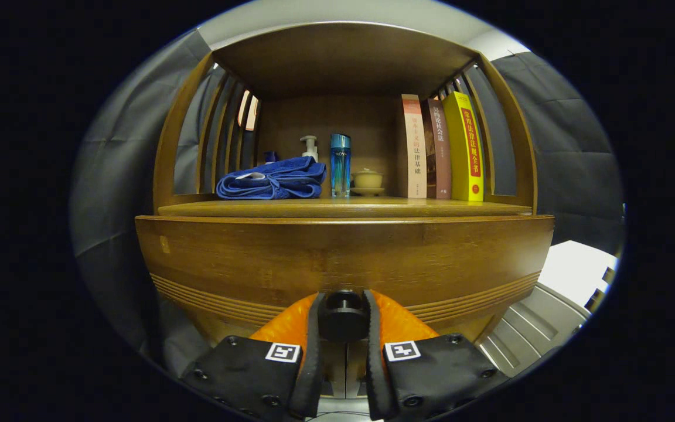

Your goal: Pull open the drawer, take out the items inside it, and place them on the countertop above the cabinet.

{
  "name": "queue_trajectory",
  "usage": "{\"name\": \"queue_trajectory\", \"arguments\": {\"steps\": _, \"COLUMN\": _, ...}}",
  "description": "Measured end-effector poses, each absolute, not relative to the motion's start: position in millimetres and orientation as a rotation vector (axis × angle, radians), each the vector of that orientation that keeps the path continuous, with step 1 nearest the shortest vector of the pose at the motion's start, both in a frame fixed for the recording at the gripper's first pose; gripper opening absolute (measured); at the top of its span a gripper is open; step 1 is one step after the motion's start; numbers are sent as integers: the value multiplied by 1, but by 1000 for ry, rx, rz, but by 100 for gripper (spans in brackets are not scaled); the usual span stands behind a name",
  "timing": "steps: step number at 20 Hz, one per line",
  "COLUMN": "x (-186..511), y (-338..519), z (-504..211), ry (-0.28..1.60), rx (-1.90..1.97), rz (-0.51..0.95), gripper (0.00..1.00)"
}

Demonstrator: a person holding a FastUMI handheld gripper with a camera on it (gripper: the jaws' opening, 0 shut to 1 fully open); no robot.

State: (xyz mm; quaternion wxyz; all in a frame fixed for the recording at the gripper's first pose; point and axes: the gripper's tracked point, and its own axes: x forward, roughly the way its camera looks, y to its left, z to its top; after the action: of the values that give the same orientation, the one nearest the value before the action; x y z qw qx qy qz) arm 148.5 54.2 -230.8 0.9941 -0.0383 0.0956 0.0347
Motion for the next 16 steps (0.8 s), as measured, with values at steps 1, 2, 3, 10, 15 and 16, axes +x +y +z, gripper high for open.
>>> {"name": "queue_trajectory", "arguments": {"steps": 1, "x": 138, "y": 52, "z": -229, "ry": 200, "rx": -65, "rz": 63, "gripper": 39}}
{"name": "queue_trajectory", "arguments": {"steps": 2, "x": 128, "y": 52, "z": -226, "ry": 207, "rx": -52, "rz": 61, "gripper": 39}}
{"name": "queue_trajectory", "arguments": {"steps": 3, "x": 119, "y": 51, "z": -224, "ry": 210, "rx": -45, "rz": 60, "gripper": 39}}
{"name": "queue_trajectory", "arguments": {"steps": 10, "x": 71, "y": 48, "z": -215, "ry": 235, "rx": -53, "rz": 65, "gripper": 39}}
{"name": "queue_trajectory", "arguments": {"steps": 15, "x": 53, "y": 47, "z": -212, "ry": 247, "rx": -56, "rz": 73, "gripper": 39}}
{"name": "queue_trajectory", "arguments": {"steps": 16, "x": 51, "y": 47, "z": -212, "ry": 249, "rx": -58, "rz": 74, "gripper": 39}}
